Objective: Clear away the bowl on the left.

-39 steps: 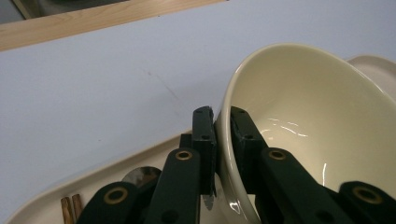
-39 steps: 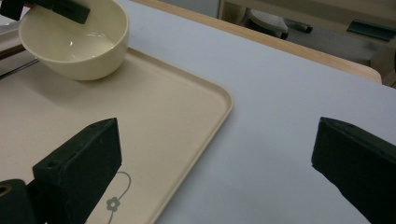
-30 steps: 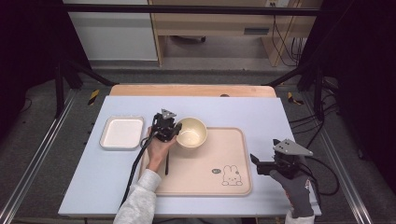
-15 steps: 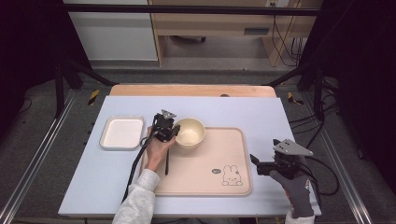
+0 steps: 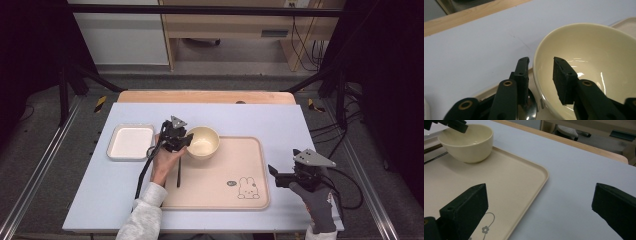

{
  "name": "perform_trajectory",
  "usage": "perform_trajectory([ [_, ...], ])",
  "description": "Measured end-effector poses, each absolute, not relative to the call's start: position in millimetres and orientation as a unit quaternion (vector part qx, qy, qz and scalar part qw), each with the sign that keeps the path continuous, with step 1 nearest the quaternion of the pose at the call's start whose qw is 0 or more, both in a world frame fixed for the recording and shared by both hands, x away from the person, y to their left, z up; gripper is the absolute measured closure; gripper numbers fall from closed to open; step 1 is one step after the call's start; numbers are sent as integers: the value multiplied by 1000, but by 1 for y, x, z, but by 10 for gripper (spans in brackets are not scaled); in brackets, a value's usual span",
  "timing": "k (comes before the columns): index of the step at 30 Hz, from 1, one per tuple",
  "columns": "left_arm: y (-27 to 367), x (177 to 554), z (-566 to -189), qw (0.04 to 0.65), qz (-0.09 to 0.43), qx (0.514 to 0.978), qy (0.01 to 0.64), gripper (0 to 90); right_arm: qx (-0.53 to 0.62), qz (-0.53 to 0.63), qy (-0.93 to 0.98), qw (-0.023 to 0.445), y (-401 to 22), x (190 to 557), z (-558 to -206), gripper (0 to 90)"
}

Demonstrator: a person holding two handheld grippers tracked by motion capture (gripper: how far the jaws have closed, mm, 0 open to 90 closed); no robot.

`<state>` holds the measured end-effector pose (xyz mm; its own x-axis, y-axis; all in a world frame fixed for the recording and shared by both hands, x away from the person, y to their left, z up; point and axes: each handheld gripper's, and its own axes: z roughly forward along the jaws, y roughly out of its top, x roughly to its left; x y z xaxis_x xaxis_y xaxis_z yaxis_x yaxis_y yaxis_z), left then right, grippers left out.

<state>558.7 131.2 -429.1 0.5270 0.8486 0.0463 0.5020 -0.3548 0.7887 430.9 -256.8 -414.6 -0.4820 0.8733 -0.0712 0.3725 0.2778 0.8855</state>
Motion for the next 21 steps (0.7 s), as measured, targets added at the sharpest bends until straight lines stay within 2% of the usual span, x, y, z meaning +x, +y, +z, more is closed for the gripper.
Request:
perform_trajectory([
  [7, 146, 545, -411, 395, 243, 776, 427, 511, 419, 431, 744, 292, -257, 431, -414, 9],
  [21, 189, 510, -394, 436, 263, 749, 424, 367, 425, 429, 742, 292, -259, 431, -415, 11],
])
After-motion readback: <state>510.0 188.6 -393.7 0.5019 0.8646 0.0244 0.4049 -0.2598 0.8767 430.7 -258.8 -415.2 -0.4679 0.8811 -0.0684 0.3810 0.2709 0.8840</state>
